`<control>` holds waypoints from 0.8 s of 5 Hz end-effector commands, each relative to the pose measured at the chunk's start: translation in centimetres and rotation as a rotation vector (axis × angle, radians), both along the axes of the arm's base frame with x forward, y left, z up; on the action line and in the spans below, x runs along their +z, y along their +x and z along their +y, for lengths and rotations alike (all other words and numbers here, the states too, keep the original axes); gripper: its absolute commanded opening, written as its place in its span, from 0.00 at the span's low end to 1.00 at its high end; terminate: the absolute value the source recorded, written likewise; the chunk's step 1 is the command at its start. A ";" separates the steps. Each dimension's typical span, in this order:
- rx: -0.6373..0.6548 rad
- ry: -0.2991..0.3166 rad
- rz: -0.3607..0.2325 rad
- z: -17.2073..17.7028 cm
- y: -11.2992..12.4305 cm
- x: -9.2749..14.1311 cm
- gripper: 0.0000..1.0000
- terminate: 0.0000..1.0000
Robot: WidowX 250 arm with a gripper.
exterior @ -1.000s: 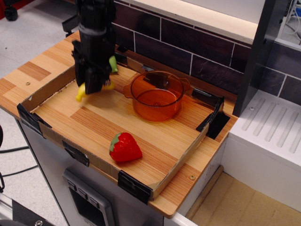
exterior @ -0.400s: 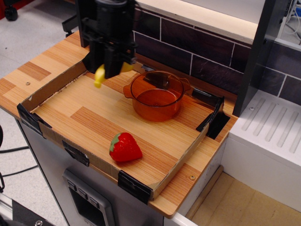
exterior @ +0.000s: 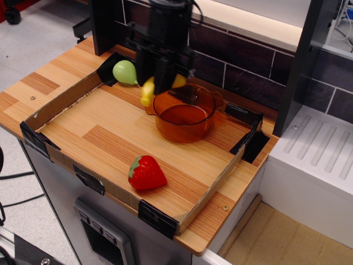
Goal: Put banana in pot
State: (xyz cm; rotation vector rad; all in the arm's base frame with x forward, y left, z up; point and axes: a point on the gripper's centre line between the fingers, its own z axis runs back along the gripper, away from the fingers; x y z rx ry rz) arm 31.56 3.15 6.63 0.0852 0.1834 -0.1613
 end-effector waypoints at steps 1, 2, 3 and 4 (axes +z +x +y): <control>-0.021 0.063 -0.042 -1.5 2.5 -0.6 1.00 0.00; -0.058 0.091 -0.046 -1.5 2.5 -1.3 1.00 0.00; -0.098 0.049 -0.135 -1.7 2.2 0.1 1.00 0.00; -0.138 -0.001 -0.224 -2.6 1.9 3.2 1.00 0.00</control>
